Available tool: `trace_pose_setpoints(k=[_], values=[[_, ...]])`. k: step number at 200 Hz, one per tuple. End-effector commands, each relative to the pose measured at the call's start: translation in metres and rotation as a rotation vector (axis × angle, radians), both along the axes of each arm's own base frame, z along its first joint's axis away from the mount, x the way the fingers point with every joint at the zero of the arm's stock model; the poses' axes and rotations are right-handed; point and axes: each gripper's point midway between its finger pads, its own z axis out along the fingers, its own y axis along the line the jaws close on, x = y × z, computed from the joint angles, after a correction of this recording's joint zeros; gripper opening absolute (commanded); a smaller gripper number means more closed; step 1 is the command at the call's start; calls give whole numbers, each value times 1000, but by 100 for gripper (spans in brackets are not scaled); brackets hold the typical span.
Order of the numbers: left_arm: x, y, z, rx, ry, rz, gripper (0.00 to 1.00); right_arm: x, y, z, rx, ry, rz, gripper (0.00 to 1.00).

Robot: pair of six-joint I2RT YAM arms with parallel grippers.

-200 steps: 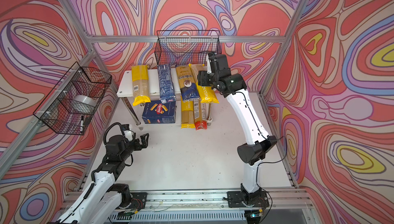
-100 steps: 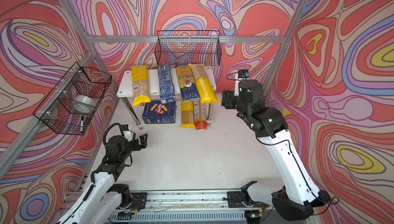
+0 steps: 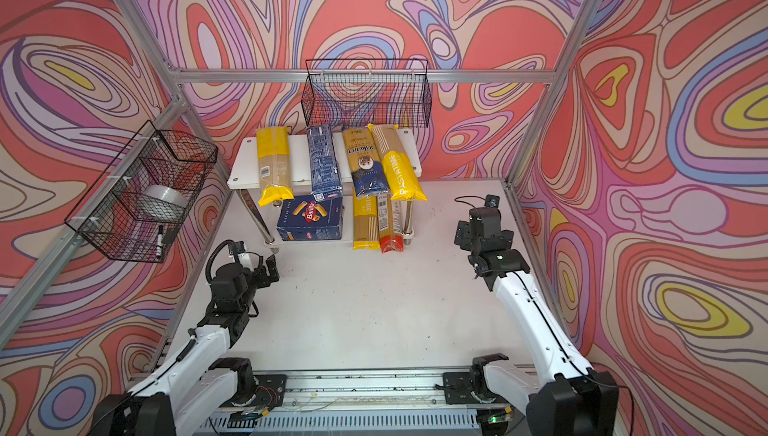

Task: Place and organize the pasta boxes and bags onto the shelf

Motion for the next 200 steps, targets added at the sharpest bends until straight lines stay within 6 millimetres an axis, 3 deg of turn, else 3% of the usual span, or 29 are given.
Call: trace_pose_setpoints(k=[1, 40, 73, 102, 128, 141, 150, 159, 186, 200], values=[[14, 9, 20, 44, -119, 35, 100, 19, -2, 5, -24, -162, 18, 98], [14, 19, 7, 66, -182, 83, 100, 31, -14, -53, 5, -168, 10, 98], [21, 10, 8, 59, -199, 31, 100, 50, -6, -67, -29, -265, 93, 98], [34, 8, -3, 57, -200, 15, 100, 50, -8, -86, -17, -387, 114, 98], [40, -8, -16, 60, -234, -82, 100, 50, -5, -94, 29, -463, 150, 98], [40, -7, -18, 55, -203, -74, 100, 67, 10, -109, 29, -450, 250, 98], [44, -5, -22, 52, -169, -64, 100, 76, 14, -125, 45, -311, 275, 98], [51, -7, -24, 53, -143, -76, 100, 84, 10, -124, 37, -313, 249, 98], [73, -14, -36, 53, -3, -130, 100, 78, 27, -122, 39, -330, 347, 98], [72, -15, -33, 64, -33, -127, 100, 80, 33, -122, 50, -332, 385, 98]])
